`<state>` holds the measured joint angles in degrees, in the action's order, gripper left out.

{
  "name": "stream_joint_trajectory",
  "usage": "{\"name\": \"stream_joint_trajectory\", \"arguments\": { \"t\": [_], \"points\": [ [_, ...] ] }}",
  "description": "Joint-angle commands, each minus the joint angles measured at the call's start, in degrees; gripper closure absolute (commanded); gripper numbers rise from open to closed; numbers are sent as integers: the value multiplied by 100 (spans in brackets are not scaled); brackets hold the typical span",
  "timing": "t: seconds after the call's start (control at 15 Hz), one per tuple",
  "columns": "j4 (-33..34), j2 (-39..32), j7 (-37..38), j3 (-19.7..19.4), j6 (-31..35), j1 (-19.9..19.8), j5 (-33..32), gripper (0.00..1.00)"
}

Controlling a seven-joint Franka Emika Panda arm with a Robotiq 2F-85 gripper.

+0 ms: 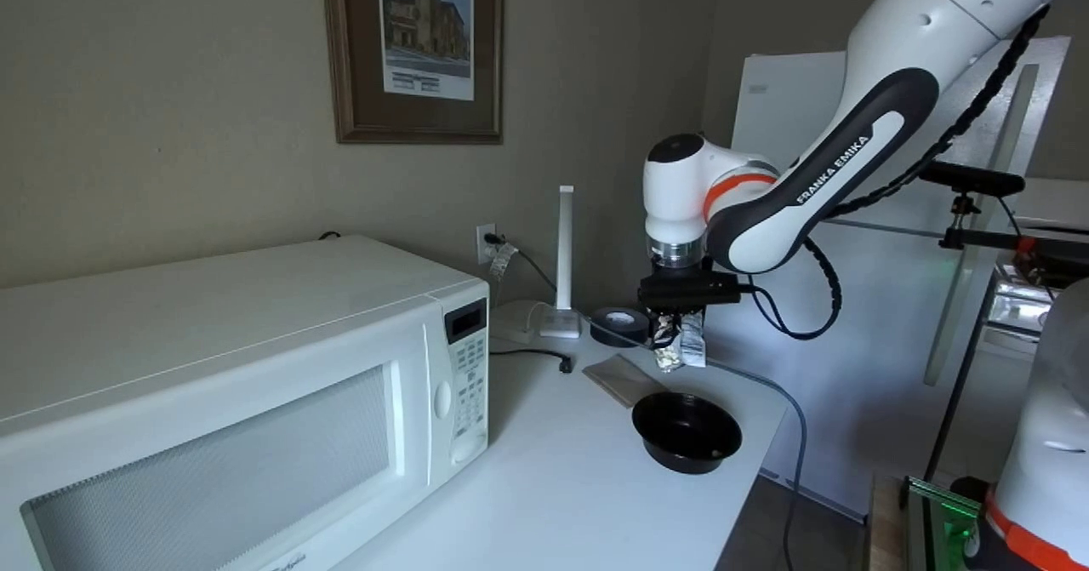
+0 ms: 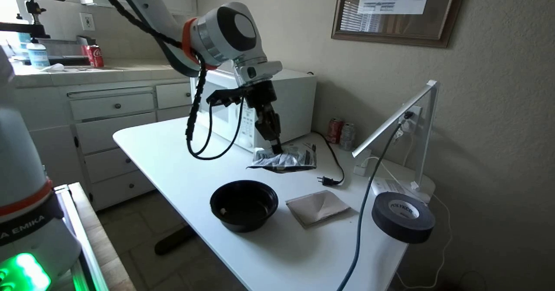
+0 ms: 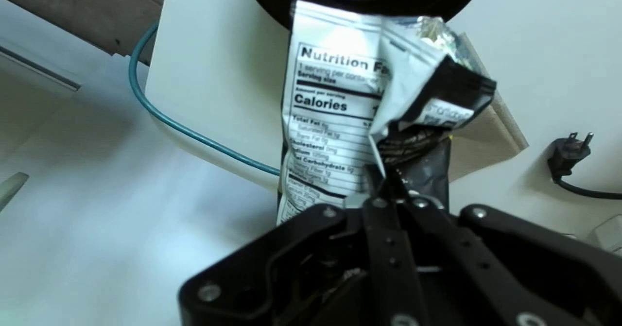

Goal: Pour out the contents of the packet into the bowl

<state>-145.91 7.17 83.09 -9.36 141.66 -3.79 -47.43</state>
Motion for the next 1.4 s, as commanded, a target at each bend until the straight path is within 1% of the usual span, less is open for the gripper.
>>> {"name": "stream_joint_trajectory", "arguments": {
  "t": [0.0, 0.33, 0.6, 0.87, 1.0, 1.07, 1.2, 1.27, 1.33],
  "points": [
    [-426, 312, 761, 312, -4, -272, -662, 100],
    [-668, 357, 1678, 469, -68, -365, -1436, 100],
    [-825, 365, 2361, 517, -193, -339, -1988, 100],
    [-931, 340, 2663, 538, -355, -283, -2234, 100],
    [-896, 302, 3005, 564, -376, -292, -2675, 100],
    [-922, 316, 2946, 550, -380, -259, -2661, 100],
    [-922, 297, 3117, 572, -430, -238, -2869, 100],
    [-940, 285, 3041, 572, -480, -217, -2808, 100],
    [-939, 262, 3118, 577, -473, -212, -2918, 100]
  ]
}}
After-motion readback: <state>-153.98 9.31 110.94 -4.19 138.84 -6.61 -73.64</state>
